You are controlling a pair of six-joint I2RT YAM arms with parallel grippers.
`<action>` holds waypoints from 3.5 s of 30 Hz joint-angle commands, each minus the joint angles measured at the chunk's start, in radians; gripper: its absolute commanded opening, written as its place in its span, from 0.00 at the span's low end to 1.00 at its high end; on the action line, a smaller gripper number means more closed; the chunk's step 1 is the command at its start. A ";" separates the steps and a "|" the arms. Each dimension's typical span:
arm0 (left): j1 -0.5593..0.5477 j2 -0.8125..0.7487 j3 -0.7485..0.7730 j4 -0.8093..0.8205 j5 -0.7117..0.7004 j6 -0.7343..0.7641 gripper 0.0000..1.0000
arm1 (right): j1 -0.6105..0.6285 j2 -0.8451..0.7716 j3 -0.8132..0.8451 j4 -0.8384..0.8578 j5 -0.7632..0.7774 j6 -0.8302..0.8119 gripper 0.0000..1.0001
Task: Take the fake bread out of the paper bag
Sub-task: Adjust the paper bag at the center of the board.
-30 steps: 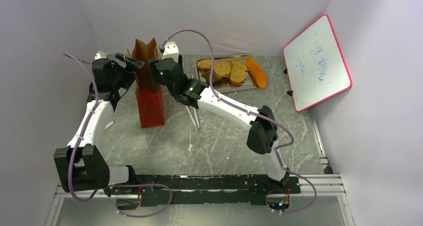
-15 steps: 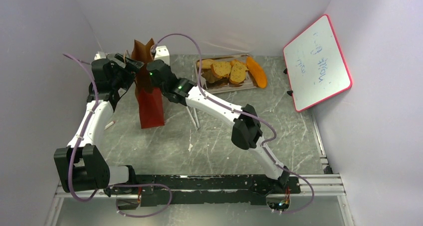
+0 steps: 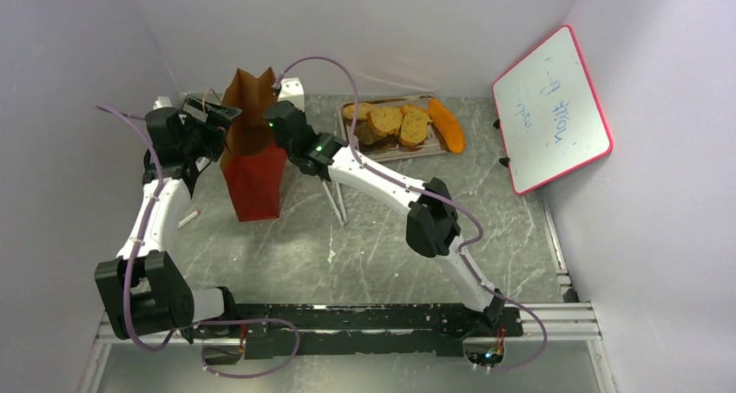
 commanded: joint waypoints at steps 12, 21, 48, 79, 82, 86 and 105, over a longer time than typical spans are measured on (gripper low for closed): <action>0.012 0.106 0.055 -0.064 0.343 0.185 0.99 | -0.015 -0.053 0.008 0.035 0.000 -0.022 0.09; 0.011 0.177 0.147 -0.194 0.399 0.338 0.99 | -0.015 -0.060 0.004 0.040 -0.011 -0.041 0.09; -0.064 0.134 0.261 -0.278 0.329 0.543 1.00 | -0.033 -0.035 0.045 -0.010 -0.034 -0.022 0.08; -0.039 -0.379 -0.004 -0.046 -0.408 0.420 0.99 | -0.065 -0.118 -0.078 0.073 -0.087 -0.014 0.53; -0.038 -0.385 -0.018 -0.035 -0.420 0.412 0.99 | -0.062 -0.125 -0.065 0.069 -0.081 -0.023 0.57; -0.038 -0.399 -0.028 -0.035 -0.443 0.405 0.99 | -0.055 -0.147 -0.073 0.077 -0.079 -0.030 0.59; -0.039 -0.430 -0.031 -0.096 -0.598 0.386 0.99 | -0.006 -0.351 -0.281 0.147 0.005 -0.118 0.78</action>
